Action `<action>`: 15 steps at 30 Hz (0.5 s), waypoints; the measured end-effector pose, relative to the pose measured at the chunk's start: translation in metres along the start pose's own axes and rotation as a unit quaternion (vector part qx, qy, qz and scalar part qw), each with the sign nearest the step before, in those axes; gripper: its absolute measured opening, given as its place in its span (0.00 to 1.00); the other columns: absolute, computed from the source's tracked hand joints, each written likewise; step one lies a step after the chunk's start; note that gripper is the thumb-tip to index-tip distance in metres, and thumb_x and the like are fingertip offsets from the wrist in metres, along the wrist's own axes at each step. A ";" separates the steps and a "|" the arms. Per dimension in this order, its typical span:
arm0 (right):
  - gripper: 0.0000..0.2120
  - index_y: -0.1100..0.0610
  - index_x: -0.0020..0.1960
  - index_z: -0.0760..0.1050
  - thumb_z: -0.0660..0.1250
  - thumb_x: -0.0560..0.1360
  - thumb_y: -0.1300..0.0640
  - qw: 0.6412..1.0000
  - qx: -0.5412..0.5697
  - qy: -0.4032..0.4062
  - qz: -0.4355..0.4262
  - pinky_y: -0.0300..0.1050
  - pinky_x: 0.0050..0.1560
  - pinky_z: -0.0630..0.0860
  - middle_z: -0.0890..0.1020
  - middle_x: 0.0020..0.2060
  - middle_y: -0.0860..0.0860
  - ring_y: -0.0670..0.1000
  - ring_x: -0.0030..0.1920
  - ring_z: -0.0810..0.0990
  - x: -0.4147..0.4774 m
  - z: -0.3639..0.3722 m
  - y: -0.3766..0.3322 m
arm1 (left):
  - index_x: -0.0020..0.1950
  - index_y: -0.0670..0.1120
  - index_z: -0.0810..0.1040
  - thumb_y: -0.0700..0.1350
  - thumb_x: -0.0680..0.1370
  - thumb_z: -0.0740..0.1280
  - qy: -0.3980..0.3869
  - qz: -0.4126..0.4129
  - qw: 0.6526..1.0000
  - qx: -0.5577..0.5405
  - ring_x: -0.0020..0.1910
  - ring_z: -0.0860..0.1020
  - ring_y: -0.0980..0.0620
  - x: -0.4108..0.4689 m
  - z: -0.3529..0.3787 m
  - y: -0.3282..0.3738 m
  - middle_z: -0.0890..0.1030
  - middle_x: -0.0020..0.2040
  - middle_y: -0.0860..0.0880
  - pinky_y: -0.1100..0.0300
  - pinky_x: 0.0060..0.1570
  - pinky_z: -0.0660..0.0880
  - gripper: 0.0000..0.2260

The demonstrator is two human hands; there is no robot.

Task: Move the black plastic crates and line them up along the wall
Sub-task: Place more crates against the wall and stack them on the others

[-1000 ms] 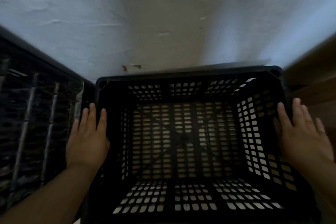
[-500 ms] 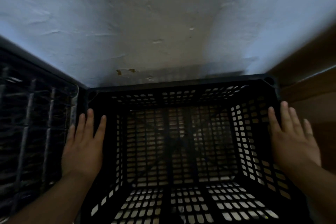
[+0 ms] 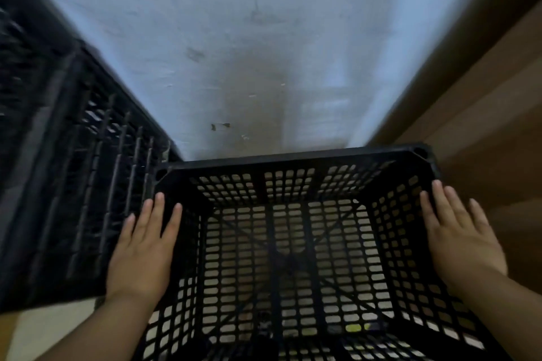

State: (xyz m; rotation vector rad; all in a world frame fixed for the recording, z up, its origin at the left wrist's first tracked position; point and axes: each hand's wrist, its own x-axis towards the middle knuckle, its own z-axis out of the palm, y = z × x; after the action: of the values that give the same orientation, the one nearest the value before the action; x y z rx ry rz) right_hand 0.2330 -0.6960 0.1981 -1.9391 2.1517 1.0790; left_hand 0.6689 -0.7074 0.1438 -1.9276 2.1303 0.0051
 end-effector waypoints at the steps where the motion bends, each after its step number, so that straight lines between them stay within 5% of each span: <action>1: 0.33 0.55 0.68 0.22 0.44 0.76 0.62 1.000 -0.005 -0.013 -0.007 0.49 0.48 0.12 0.19 0.64 0.55 0.51 0.50 0.08 -0.014 -0.005 0.005 | 0.71 0.41 0.64 0.29 0.49 0.76 0.007 0.006 1.000 0.002 0.72 0.57 0.42 -0.011 -0.009 0.000 0.58 0.73 0.39 0.55 0.72 0.36 0.51; 8: 0.33 0.57 0.70 0.25 0.46 0.78 0.59 0.999 -0.018 -0.045 -0.007 0.51 0.44 0.11 0.23 0.68 0.58 0.53 0.42 0.06 -0.097 -0.030 0.028 | 0.71 0.42 0.66 0.27 0.49 0.75 0.037 0.028 0.999 0.019 0.72 0.57 0.44 -0.080 -0.064 -0.011 0.62 0.73 0.38 0.55 0.72 0.36 0.50; 13: 0.32 0.59 0.71 0.27 0.48 0.79 0.57 0.999 -0.006 -0.043 0.006 0.50 0.39 0.11 0.25 0.69 0.58 0.54 0.58 0.15 -0.156 -0.041 0.037 | 0.67 0.40 0.72 0.27 0.44 0.75 0.044 0.071 0.996 0.037 0.69 0.62 0.43 -0.124 -0.090 -0.026 0.67 0.70 0.38 0.56 0.72 0.37 0.50; 15: 0.31 0.58 0.69 0.26 0.47 0.79 0.56 0.999 -0.003 -0.035 0.015 0.49 0.38 0.11 0.24 0.67 0.57 0.54 0.54 0.12 -0.181 -0.044 0.038 | 0.66 0.39 0.73 0.27 0.44 0.74 0.037 0.077 0.995 0.054 0.68 0.62 0.43 -0.147 -0.105 -0.032 0.68 0.69 0.37 0.56 0.72 0.38 0.49</action>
State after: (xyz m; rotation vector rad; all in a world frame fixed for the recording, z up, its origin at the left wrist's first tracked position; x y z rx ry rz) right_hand 0.2550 -0.5654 0.3341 -1.8481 2.1492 1.1414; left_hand 0.6911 -0.5866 0.2800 -1.7259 2.2716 -0.1511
